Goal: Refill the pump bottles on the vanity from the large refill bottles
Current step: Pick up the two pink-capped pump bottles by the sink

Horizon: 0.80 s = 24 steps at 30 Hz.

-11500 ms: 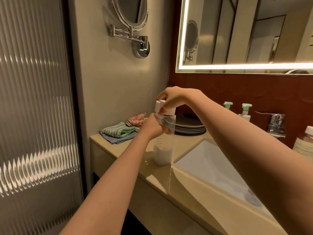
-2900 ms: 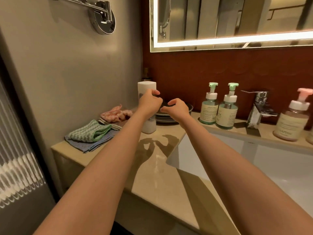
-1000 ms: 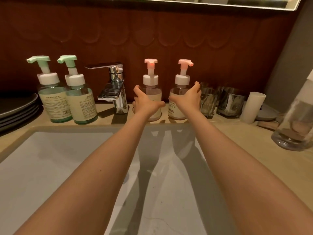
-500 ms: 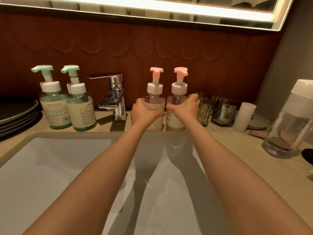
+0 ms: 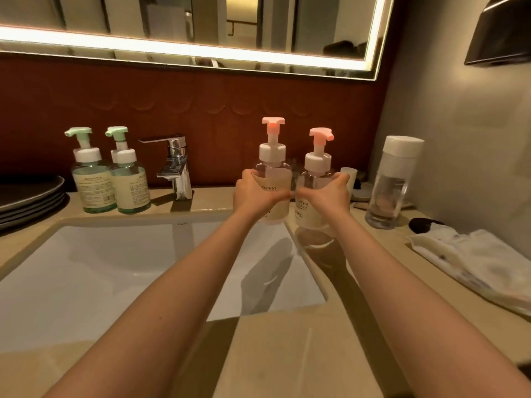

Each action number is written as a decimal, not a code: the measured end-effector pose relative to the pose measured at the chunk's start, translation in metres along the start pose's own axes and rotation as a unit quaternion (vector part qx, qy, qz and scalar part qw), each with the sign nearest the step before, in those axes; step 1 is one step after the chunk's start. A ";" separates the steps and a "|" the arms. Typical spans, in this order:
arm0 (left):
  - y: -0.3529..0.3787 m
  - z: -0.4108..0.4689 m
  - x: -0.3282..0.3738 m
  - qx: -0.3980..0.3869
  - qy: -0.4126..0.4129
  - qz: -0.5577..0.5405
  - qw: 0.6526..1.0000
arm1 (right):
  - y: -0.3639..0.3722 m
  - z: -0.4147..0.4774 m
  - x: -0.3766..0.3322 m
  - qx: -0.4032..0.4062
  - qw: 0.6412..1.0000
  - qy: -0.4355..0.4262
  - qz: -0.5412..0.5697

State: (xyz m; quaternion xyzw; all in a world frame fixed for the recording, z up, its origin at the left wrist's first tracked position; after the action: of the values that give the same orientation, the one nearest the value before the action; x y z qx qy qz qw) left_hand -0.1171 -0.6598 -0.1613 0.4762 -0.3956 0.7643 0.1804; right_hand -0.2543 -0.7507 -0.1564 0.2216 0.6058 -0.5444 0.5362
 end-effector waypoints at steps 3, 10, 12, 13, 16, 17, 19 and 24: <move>0.033 -0.022 0.019 -0.037 0.020 -0.016 0.999 | -0.034 -0.022 0.015 0.024 1.000 0.019 0.002; 0.095 -0.061 0.047 -0.098 0.047 -0.038 0.993 | -0.099 -0.066 0.057 0.066 0.995 0.071 0.027; 0.110 -0.071 0.051 -0.111 0.048 -0.045 0.992 | -0.115 -0.075 0.070 0.090 0.992 0.086 0.031; 0.116 -0.076 0.053 -0.117 0.048 -0.047 0.991 | -0.122 -0.078 0.076 0.102 0.990 0.092 0.033; 0.130 -0.084 0.056 -0.128 0.048 -0.049 0.989 | -0.136 -0.086 0.084 0.124 0.987 0.093 0.028; 0.134 -0.085 0.057 -0.129 0.049 -0.049 0.989 | -0.140 -0.089 0.086 0.131 0.986 0.095 0.025; 0.140 -0.088 0.058 -0.132 0.052 -0.048 0.989 | -0.147 -0.093 0.089 0.149 0.983 0.104 0.020; 0.157 -0.093 0.059 -0.152 0.058 -0.033 0.986 | -0.158 -0.107 0.092 0.177 0.978 0.110 -0.007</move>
State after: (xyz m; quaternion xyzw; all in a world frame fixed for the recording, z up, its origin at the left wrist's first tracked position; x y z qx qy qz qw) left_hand -0.3024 -0.6909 -0.1994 0.4108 -0.4799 0.7153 0.2988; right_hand -0.4626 -0.7321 -0.1898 0.3673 0.5564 -0.6192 0.4150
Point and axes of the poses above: each hand's wrist, its own z-axis towards the middle knuckle, its own y-axis out of the palm, x = y × z, the point moved 5 cm from there along z, towards the middle knuckle, and after that the axes turned 11 degrees about -x, right-handed, at the moved point
